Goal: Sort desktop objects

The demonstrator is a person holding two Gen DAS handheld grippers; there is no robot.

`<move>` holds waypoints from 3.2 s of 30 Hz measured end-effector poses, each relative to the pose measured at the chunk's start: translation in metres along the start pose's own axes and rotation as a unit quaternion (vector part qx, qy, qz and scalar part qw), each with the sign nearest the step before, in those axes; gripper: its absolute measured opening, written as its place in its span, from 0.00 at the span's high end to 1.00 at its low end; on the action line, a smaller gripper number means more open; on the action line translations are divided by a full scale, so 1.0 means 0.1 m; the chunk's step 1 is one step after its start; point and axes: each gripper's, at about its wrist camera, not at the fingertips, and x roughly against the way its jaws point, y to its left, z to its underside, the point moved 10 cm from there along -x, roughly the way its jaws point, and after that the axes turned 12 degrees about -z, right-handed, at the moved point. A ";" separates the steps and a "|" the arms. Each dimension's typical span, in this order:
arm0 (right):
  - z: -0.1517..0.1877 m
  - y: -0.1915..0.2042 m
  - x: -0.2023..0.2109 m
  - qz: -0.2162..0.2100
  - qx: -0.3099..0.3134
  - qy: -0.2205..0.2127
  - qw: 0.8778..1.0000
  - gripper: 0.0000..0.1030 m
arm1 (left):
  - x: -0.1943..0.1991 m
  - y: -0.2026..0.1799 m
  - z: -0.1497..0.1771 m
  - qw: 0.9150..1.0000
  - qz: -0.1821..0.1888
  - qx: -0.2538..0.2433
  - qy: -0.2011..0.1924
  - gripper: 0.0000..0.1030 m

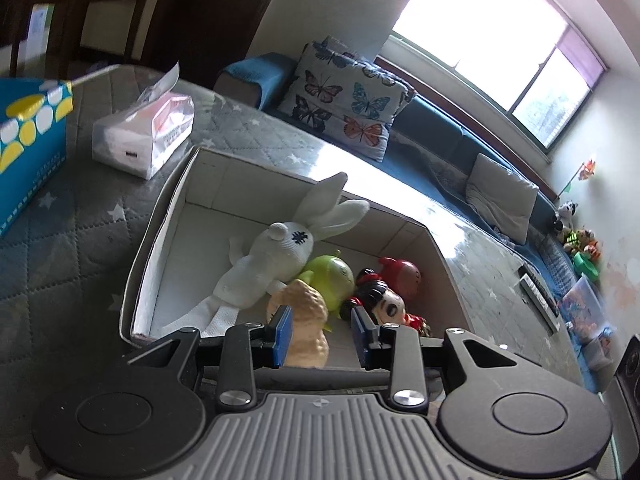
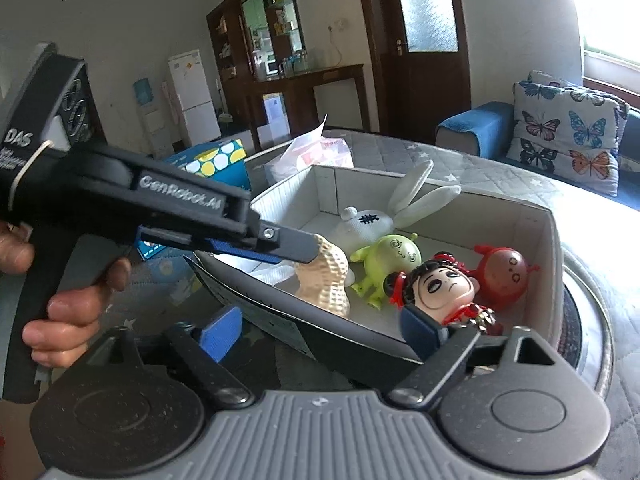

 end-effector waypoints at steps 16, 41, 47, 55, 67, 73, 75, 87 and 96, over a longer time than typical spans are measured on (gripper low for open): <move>0.29 0.15 0.37 0.026 0.018 -0.023 0.999 0.00 | 0.48 -0.15 0.48 0.994 -0.054 -0.077 -0.059 0.65; 0.81 0.31 0.52 0.041 -0.011 -0.011 0.999 0.00 | 0.61 -0.11 0.96 0.977 -0.152 -0.123 -0.085 0.65; 0.89 0.34 0.53 0.043 -0.029 -0.009 0.999 0.00 | 0.68 -0.13 1.05 0.978 -0.148 -0.121 -0.083 0.65; 0.99 0.39 0.56 0.060 -0.035 -0.007 0.998 0.00 | 0.76 -0.11 1.14 0.975 -0.166 -0.123 -0.084 0.65; 1.03 0.44 0.62 0.086 -0.036 -0.008 0.996 0.00 | 0.80 -0.09 1.25 0.978 -0.159 -0.109 -0.075 0.65; 1.04 0.45 0.64 0.092 -0.035 -0.009 0.995 0.00 | 0.82 -0.08 1.27 0.980 -0.157 -0.101 -0.072 0.65; 1.04 0.45 0.65 0.094 -0.035 -0.010 0.995 0.00 | 0.82 -0.07 1.28 0.980 -0.157 -0.100 -0.072 0.65; 1.07 0.44 0.64 0.099 -0.037 -0.007 0.994 0.00 | 0.80 -0.11 1.31 0.979 -0.158 -0.106 -0.069 0.65; 1.06 0.39 0.60 0.102 -0.039 -0.003 0.994 0.00 | 0.77 -0.14 1.26 0.979 -0.159 -0.106 -0.069 0.65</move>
